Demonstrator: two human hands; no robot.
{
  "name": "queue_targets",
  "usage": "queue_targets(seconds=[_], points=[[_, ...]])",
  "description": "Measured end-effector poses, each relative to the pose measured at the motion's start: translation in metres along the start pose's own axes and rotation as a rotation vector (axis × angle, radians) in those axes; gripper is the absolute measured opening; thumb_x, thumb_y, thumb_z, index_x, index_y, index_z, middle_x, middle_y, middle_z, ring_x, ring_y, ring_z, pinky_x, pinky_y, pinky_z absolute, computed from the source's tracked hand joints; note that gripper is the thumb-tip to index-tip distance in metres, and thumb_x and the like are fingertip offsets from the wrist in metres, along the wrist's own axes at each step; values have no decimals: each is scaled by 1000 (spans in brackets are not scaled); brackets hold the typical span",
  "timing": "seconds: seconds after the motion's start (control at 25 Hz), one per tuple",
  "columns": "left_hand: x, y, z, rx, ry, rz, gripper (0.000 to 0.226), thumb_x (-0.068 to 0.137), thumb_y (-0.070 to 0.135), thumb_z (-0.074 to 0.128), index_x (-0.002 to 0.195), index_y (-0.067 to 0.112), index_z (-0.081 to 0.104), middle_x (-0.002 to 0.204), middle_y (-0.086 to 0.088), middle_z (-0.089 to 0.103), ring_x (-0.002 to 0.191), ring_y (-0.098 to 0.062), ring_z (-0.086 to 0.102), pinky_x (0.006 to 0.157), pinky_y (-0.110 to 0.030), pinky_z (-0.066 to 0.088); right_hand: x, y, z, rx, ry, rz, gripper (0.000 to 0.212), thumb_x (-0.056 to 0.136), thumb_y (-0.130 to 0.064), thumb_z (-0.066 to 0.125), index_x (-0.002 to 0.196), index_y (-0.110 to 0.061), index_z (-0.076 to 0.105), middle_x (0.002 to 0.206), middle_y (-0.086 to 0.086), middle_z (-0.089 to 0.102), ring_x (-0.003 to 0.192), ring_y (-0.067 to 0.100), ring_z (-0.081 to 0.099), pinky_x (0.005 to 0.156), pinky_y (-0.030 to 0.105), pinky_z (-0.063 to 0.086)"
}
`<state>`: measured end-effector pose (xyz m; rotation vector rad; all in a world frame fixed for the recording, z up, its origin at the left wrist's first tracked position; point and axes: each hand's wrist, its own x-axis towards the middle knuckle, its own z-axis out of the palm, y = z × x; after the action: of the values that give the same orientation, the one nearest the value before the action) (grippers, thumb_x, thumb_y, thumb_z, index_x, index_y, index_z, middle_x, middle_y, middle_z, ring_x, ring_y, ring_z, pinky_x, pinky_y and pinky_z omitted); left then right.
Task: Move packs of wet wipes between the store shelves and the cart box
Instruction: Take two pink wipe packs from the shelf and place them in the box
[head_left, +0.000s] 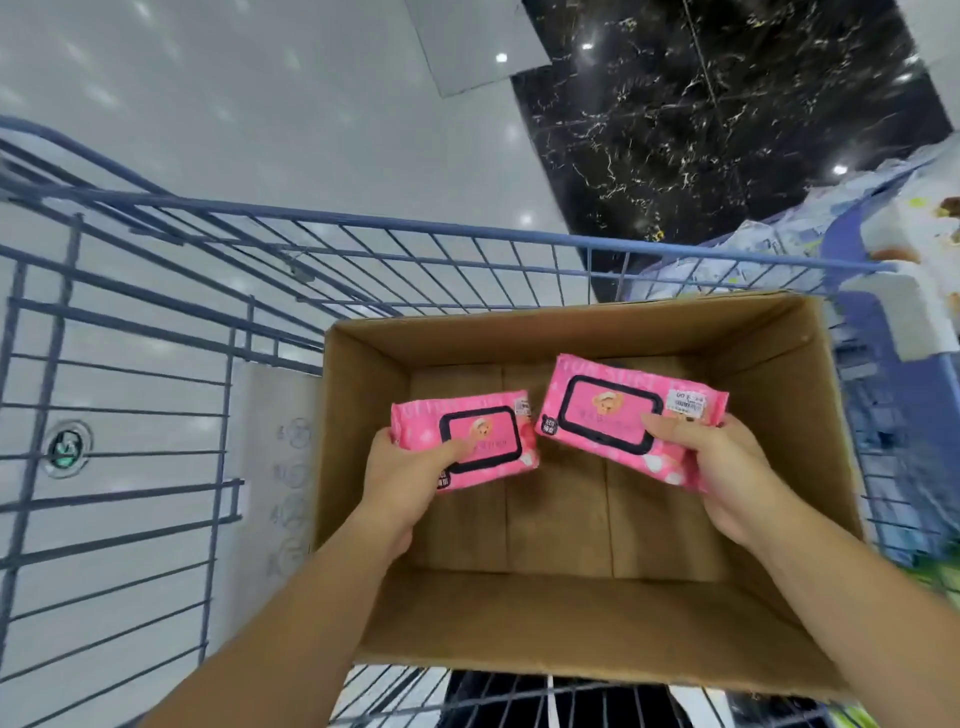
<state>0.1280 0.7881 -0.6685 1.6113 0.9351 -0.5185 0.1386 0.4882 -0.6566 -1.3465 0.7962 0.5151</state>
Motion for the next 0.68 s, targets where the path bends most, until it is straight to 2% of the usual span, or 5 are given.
queue_targets(seconds=[0.2,0.32,0.48,0.56,0.68], points=[[69,-6,11,-100,-76,-30,53,76,22,87,123,26,64,105,2,80,90,-14,77,77,-32,58,73,23,5,-87,-76,58,55,68,-22,78,121,-14,65,108,8,78,99,26,75,94,43,54],[99,-5,15,-176,-97,-61,43,82,18,81,122,26,66,106,1,80,85,-10,77,67,-26,58,107,30,2,-115,-82,55,57,64,-26,81,119,-14,69,108,9,78,99,26,75,93,40,53],[104,-9,41,-482,170,-129,39,85,14,81,120,16,65,98,-1,79,79,-13,77,55,-20,57,129,49,2,-176,278,-97,63,64,-49,85,119,-23,68,105,-2,77,100,21,73,95,40,53],[101,-12,56,-578,267,-274,42,82,21,85,115,12,60,102,-3,73,81,-15,72,65,-27,58,124,54,8,-258,378,-143,41,81,-48,78,111,-21,68,96,-7,73,98,21,70,88,34,50],[101,-14,68,-690,151,-390,49,85,36,79,125,13,61,116,-12,72,95,-26,71,83,-41,59,114,53,21,-303,396,-149,25,91,-47,67,98,-23,65,89,-10,68,93,22,67,84,33,48]])
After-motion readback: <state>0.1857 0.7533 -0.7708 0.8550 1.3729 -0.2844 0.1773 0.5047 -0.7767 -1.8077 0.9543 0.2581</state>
